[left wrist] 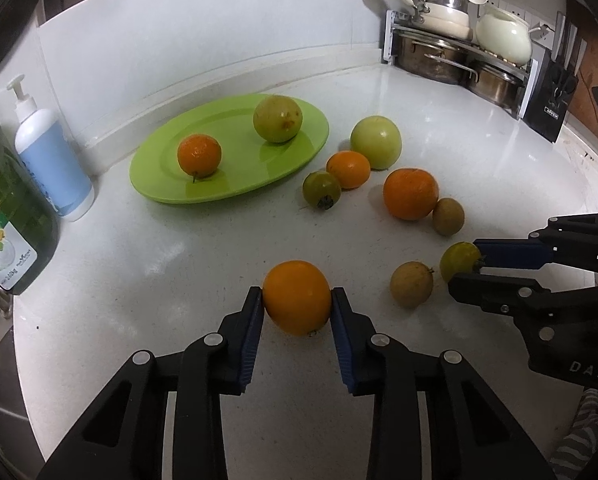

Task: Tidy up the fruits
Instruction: 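Grasp another orange with the left tool while the right tool grasps a small dark green fruit, then carry the orange with the left tool while the right tool carries the green fruit to the plate, then open the left tool releasing the orange while the right tool releases the green fruit on the plate, then withdraw both tools from the plate toward the remaining fruits, then grasp a brown round fruit with the left tool while the right tool grasps another brown fruit, then carry the brown fruit with the left tool while the right tool carries its brown fruit over the plate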

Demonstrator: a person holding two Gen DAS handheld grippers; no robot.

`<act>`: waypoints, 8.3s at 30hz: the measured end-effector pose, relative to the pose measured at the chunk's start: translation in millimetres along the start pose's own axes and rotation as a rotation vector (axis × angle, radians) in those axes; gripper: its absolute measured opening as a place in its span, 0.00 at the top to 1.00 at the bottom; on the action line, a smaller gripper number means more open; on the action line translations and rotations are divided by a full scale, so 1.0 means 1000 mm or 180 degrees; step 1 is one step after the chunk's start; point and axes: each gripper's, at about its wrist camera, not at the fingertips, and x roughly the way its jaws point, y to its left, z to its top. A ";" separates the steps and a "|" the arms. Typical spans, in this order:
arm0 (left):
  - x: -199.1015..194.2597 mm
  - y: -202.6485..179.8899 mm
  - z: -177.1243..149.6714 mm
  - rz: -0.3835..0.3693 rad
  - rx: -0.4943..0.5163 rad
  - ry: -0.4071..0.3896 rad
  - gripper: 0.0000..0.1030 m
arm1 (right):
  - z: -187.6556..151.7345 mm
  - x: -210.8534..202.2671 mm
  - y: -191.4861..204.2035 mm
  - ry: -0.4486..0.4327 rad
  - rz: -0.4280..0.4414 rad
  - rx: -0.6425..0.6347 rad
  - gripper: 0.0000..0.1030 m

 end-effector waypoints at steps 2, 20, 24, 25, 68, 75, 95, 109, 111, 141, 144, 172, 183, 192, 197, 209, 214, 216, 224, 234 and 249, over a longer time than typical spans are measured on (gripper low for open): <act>-0.004 0.000 0.001 0.0010 -0.0032 -0.0015 0.68 | 0.000 -0.002 -0.001 -0.0018 -0.0013 0.0004 0.70; -0.056 -0.006 0.007 0.0232 -0.0368 -0.0289 0.68 | 0.007 -0.035 0.000 -0.0338 0.0172 -0.0150 0.70; -0.067 -0.006 0.011 0.0343 -0.0460 -0.0354 0.68 | 0.013 -0.044 0.001 -0.0404 0.0258 -0.0206 0.70; -0.069 -0.006 0.012 0.0388 -0.0491 -0.0371 0.68 | 0.014 -0.045 0.001 -0.0421 0.0272 -0.0218 0.70; -0.012 0.061 0.139 0.0719 -0.0923 -0.0422 0.68 | 0.201 0.016 -0.020 -0.0578 0.0616 -0.0850 0.70; 0.027 0.087 0.146 0.0615 -0.1039 -0.0191 0.68 | 0.218 0.062 -0.022 -0.0315 0.0638 -0.0756 0.70; 0.091 0.116 0.144 0.0461 -0.1155 0.0260 0.68 | 0.235 0.129 -0.020 0.0163 0.0555 -0.0690 0.70; 0.083 0.115 0.146 0.0497 -0.1223 0.0180 0.62 | 0.234 0.129 -0.020 0.0169 0.0612 -0.0657 0.69; 0.076 0.112 0.145 0.0538 -0.1220 0.0143 0.60 | 0.231 0.123 -0.021 0.0123 0.0589 -0.0672 0.69; -0.091 0.005 0.111 0.0887 -0.1008 -0.0671 0.38 | 0.146 -0.058 -0.038 -0.0940 0.0622 -0.0659 0.58; -0.100 -0.004 0.103 0.0890 -0.0983 -0.0695 0.34 | 0.133 -0.070 -0.038 -0.1020 0.0584 -0.0693 0.53; -0.067 -0.071 0.020 0.0707 -0.0555 -0.0457 0.31 | 0.032 -0.055 -0.054 -0.0658 0.0427 -0.1055 0.48; -0.029 -0.078 0.005 0.0582 -0.0503 -0.0233 0.31 | 0.021 -0.021 -0.060 -0.0362 0.0470 -0.1101 0.49; -0.006 -0.080 0.001 0.0485 -0.0550 -0.0131 0.42 | 0.019 0.000 -0.061 -0.0196 0.0579 -0.1085 0.57; 0.002 -0.077 0.002 0.0414 -0.0645 -0.0095 0.50 | 0.018 0.006 -0.060 -0.0168 0.0602 -0.1069 0.58; 0.012 -0.073 0.002 0.0289 -0.0777 -0.0026 0.66 | 0.022 0.016 -0.058 -0.0081 0.0660 -0.1009 0.66; 0.012 -0.072 0.003 0.0261 -0.0809 -0.0027 0.72 | 0.021 0.015 -0.058 -0.0069 0.0667 -0.0992 0.70; 0.011 -0.072 0.003 0.0241 -0.0828 -0.0041 0.72 | 0.020 0.015 -0.058 -0.0067 0.0665 -0.0988 0.70; 0.000 -0.073 0.004 0.0254 -0.0869 -0.0120 0.72 | 0.019 0.012 -0.058 -0.0091 0.0662 -0.0958 0.70; -0.028 -0.071 0.009 0.0313 -0.0918 -0.0305 0.72 | 0.021 -0.009 -0.055 -0.0237 0.0668 -0.0911 0.70; -0.076 -0.060 0.039 0.0409 -0.0928 -0.0647 0.72 | 0.050 -0.051 -0.051 -0.0645 0.0633 -0.0723 0.70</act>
